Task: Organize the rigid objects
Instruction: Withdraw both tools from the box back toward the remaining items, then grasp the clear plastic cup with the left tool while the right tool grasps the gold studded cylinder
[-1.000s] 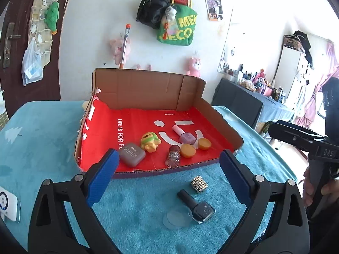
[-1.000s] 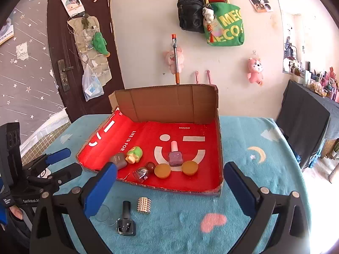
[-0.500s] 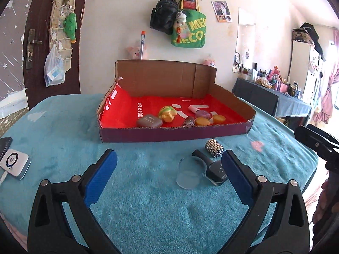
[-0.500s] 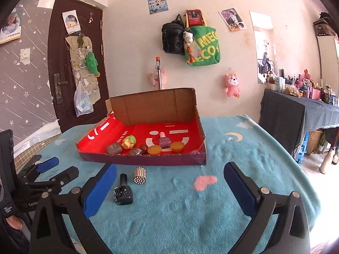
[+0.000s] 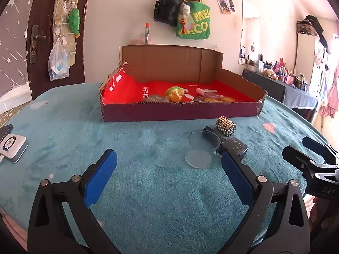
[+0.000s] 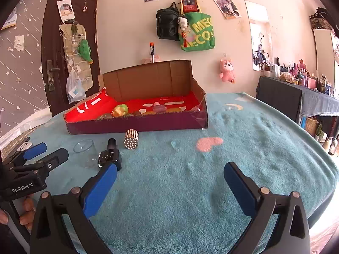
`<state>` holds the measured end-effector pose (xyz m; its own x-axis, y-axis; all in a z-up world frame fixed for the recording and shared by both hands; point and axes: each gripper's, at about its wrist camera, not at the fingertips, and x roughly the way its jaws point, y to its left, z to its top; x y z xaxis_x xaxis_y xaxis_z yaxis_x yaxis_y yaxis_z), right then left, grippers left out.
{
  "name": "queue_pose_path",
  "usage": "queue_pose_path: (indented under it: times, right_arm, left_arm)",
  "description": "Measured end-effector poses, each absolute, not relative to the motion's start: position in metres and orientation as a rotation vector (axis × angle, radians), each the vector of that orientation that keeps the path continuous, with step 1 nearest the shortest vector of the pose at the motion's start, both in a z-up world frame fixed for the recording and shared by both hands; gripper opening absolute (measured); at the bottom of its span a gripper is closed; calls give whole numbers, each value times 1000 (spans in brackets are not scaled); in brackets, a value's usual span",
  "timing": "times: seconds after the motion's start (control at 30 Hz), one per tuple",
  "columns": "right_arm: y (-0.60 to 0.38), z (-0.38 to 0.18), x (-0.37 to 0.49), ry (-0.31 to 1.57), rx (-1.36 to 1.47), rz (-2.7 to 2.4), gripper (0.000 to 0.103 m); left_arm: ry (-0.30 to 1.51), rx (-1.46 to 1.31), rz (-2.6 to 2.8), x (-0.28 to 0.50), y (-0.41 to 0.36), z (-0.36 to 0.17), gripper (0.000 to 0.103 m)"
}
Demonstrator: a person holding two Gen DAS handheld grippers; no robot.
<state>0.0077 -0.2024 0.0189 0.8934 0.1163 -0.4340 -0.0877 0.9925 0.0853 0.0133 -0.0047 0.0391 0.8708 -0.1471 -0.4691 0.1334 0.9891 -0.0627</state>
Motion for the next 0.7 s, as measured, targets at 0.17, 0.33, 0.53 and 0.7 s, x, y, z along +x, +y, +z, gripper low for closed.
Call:
queue_pose_path:
  times: [0.17, 0.33, 0.53, 0.7]
  right_arm:
    - [-202, 12, 13, 477, 68, 97, 103]
    - [-202, 5, 16, 487, 61, 71, 103]
    - [-202, 1, 18, 498, 60, 71, 103]
    - [-202, 3, 23, 506, 62, 76, 103]
  left_arm:
    - [515, -30, -140, 15, -4, 32, 101]
    - [522, -39, -141, 15, -3, 28, 101]
    - [523, -42, -146, 15, -3, 30, 101]
    - [551, -48, -166, 21, -6, 34, 101]
